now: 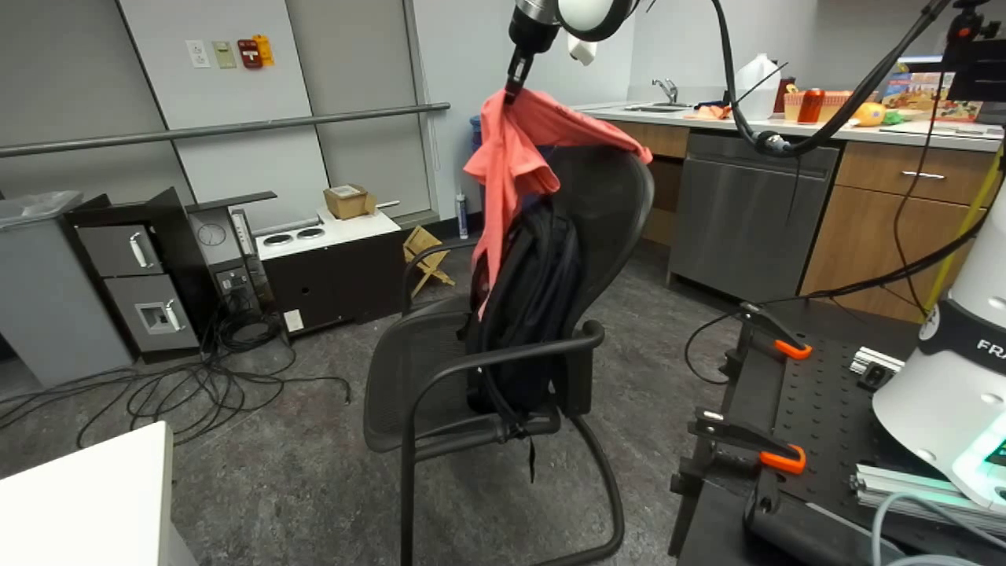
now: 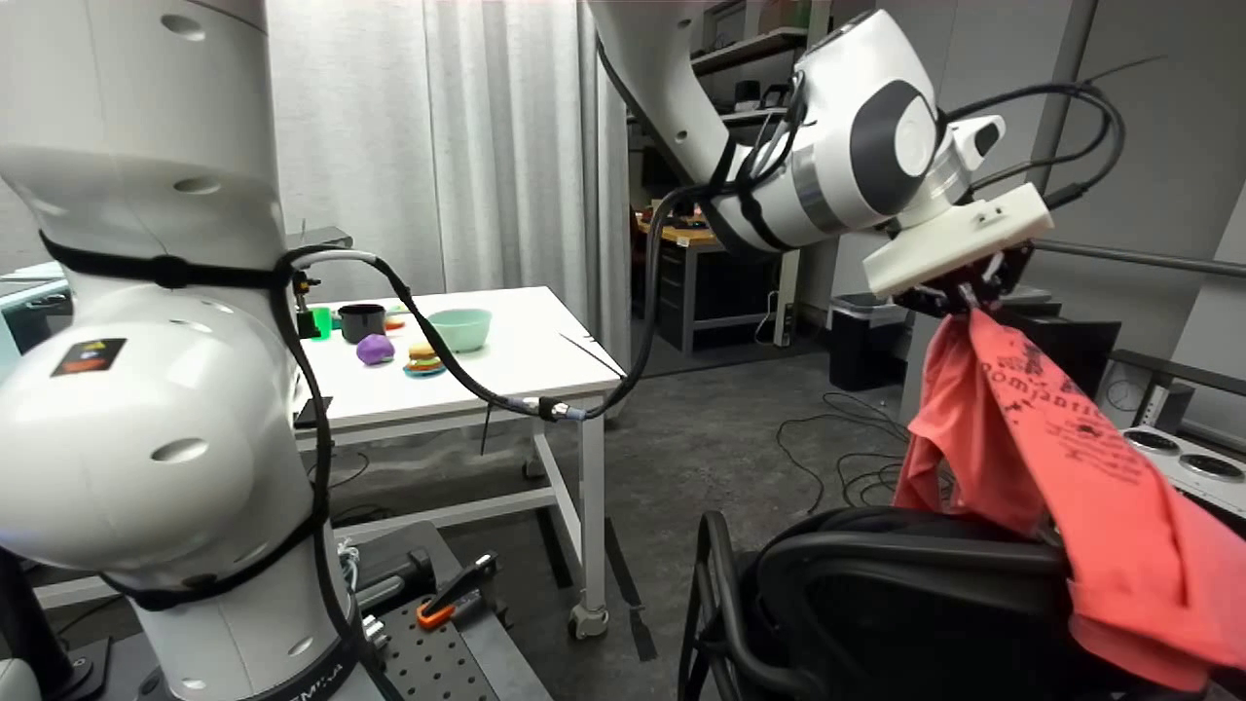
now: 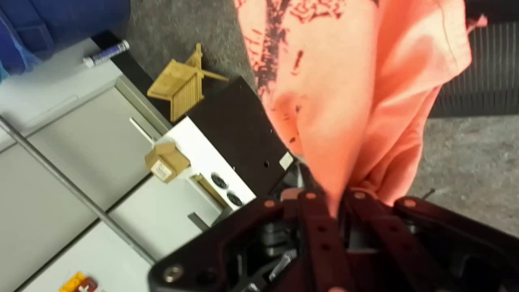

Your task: Remove the sweatshirt from the backrest of the black chair

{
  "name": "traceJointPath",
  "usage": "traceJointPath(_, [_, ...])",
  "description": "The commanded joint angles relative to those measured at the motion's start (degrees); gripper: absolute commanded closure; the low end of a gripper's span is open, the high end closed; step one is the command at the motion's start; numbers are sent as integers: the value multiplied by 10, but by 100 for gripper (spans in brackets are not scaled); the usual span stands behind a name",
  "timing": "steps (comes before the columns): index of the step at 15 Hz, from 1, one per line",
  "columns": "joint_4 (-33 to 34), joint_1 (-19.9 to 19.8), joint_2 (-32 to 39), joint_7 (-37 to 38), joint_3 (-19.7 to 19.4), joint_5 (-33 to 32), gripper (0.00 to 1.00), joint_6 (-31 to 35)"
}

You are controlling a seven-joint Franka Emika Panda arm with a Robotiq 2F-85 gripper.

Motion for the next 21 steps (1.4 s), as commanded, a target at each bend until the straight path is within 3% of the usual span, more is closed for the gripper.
traceJointPath(1, [-40, 28, -45, -2, 25, 47, 98, 84])
traceJointPath(5, [-49, 25, -43, 1, 82, 91, 98, 202])
traceJointPath(9, [-39, 10, -13, 74, 115, 60, 98, 328])
traceJointPath(14, [-16, -18, 23, 157, 107, -27, 98, 411])
traceJointPath(21, [-12, -64, 72, 152, 85, -58, 98, 466])
